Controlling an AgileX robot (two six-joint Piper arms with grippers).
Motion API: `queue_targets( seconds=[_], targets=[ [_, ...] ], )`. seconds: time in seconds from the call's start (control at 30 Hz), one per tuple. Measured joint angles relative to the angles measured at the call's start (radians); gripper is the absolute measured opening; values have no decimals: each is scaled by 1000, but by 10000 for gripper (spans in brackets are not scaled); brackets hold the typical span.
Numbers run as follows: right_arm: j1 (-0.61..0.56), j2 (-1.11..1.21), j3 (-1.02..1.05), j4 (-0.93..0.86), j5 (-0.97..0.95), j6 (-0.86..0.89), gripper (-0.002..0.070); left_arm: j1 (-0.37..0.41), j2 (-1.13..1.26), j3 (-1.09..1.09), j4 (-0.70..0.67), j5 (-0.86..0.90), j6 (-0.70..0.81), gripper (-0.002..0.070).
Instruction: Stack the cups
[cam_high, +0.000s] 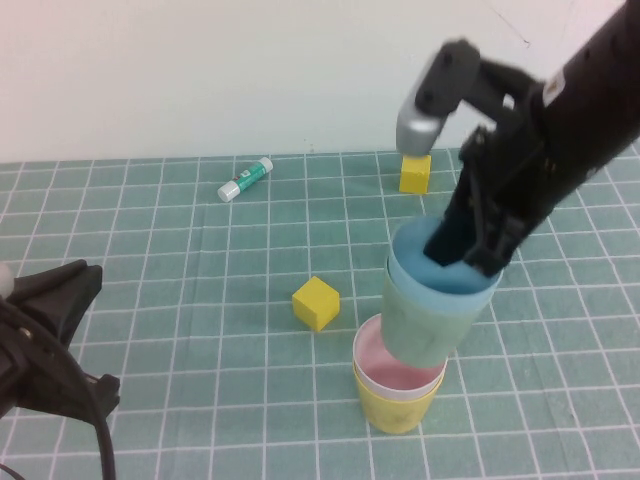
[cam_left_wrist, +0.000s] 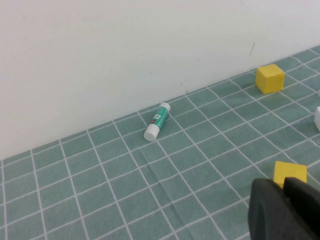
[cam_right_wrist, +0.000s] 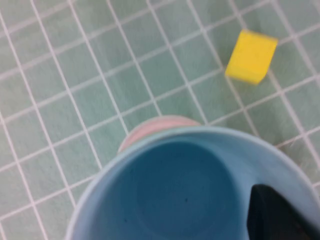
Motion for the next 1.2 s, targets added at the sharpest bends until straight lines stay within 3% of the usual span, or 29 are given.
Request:
queue_targets(
  seconds=[0.3, 0.6, 0.67, 0.83, 0.97, 1.07, 1.2],
  targets=[
    [19, 2, 124, -3, -151, -28, 52, 0, 0, 0, 11, 0, 0, 27],
    [19, 48, 126, 26, -122, -115, 60, 0, 0, 0, 15, 0, 3, 27],
    [19, 52, 126, 38, -117, -126, 76, 0, 0, 0, 15, 0, 3, 27],
    [19, 59, 126, 76, -122, -136, 223, 0, 0, 0, 15, 0, 4, 27],
    [19, 49, 123, 94, -119, -137, 262, 0, 0, 0, 18, 0, 4, 27],
    [19, 12, 91, 95, -88, -137, 228, 0, 0, 0, 19, 0, 4, 27],
    [21, -102, 47, 8, -56, -130, 66, 0, 0, 0, 15, 0, -7, 27]
  ],
)
